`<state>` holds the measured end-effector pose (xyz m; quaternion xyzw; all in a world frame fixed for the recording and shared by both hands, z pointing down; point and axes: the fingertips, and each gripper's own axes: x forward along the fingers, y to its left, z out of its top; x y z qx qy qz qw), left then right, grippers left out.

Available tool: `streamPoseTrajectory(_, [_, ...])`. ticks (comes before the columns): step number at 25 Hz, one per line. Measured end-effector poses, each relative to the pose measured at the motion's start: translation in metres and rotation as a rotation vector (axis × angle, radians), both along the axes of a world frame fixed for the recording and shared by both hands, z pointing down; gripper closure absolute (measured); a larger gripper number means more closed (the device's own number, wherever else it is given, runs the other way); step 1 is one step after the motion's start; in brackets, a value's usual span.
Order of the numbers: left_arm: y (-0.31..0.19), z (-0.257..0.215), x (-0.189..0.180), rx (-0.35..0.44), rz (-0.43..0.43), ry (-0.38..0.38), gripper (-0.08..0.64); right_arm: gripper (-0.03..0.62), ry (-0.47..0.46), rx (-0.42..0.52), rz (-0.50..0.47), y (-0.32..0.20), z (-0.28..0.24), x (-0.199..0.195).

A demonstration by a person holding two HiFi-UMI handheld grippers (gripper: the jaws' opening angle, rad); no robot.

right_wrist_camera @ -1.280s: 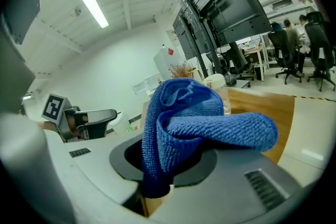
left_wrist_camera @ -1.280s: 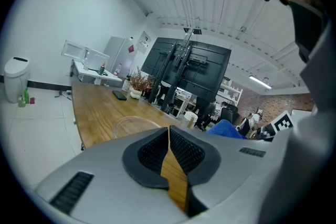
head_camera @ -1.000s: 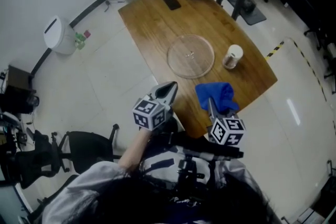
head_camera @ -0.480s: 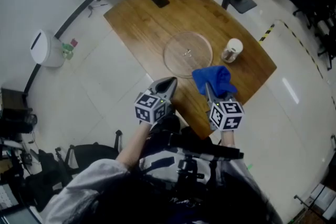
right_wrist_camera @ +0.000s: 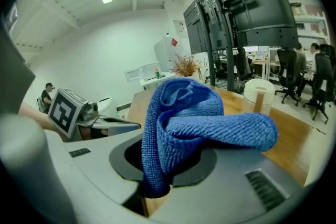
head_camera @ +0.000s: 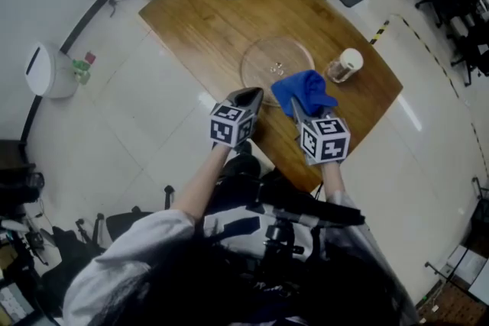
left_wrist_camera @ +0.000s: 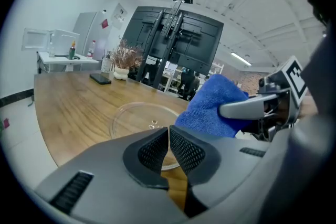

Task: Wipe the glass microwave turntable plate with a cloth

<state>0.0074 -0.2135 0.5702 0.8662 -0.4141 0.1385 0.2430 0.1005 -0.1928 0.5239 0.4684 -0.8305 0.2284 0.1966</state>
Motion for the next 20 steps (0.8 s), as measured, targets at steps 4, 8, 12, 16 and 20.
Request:
streamPoseTrajectory(4, [0.000, 0.028, -0.006, -0.080, -0.001, -0.030, 0.558, 0.506, 0.077, -0.014, -0.054, -0.017, 0.007, -0.014])
streamPoseTrajectory(8, [-0.001, 0.046, -0.014, -0.134, -0.001, -0.021, 0.558, 0.506, 0.137, -0.031, -0.086, -0.045, 0.015, -0.027])
streamPoseTrajectory(12, [-0.008, 0.055, -0.023, -0.163, -0.011, -0.012, 0.558, 0.506, 0.191, -0.053, -0.118, -0.083, 0.025, -0.041])
streamPoseTrajectory(16, [-0.015, 0.063, -0.028, -0.185, -0.015, 0.003, 0.558, 0.506, 0.233, -0.078, -0.140, -0.126, 0.038, -0.057])
streamPoseTrajectory(20, [-0.018, 0.063, -0.034, -0.185, -0.008, 0.006, 0.560, 0.506, 0.265, -0.083, -0.171, -0.164, 0.048, -0.075])
